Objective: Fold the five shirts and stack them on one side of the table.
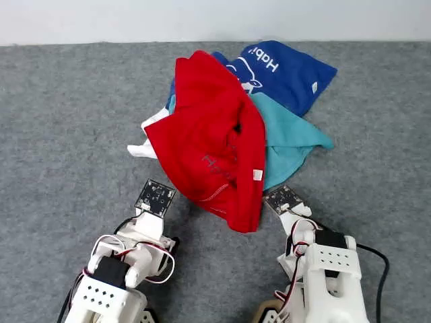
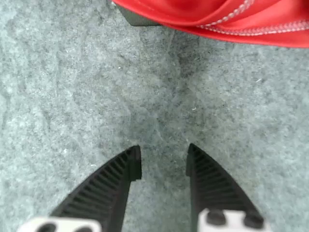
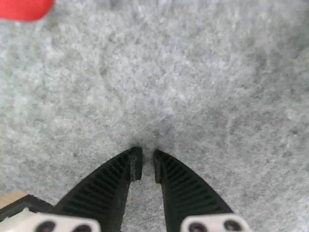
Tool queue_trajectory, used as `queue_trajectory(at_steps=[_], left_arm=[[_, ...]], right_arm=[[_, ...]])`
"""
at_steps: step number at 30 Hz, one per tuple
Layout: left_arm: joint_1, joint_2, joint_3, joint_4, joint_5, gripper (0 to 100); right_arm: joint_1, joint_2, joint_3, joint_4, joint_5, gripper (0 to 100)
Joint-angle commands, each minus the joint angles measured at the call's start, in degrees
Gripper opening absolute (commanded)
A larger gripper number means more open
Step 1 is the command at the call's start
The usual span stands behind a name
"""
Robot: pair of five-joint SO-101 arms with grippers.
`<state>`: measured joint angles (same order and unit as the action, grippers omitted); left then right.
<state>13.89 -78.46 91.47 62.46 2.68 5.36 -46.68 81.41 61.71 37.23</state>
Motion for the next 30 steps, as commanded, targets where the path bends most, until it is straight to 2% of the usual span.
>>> queue_trajectory(at_steps=[1, 15, 18, 22, 30], left_arm=[[-0.09, -0.62, -0.31, -0.79, 0.0, 16], [-0.18, -0.62, -0.57, -1.14, -0.09, 16], [-0.18, -0.62, -2.15, -5.8, -0.09, 16], [-2.9, -0.62, -11.12, -5.01, 0.0, 16], [-13.1, -0.53, -32.13, 6.42, -0.35, 16]], right_arm=[[-0.84, 0.4, 2.37, -2.95, 0.44, 6.7], [-0.84, 0.4, 2.37, -2.95, 0.44, 6.8], [-0.84, 0.4, 2.37, -2.95, 0.44, 6.8], [-0.92, 0.4, 2.37, -2.95, 0.44, 6.8], [-0.92, 0.4, 2.37, -2.95, 0.35, 6.9]])
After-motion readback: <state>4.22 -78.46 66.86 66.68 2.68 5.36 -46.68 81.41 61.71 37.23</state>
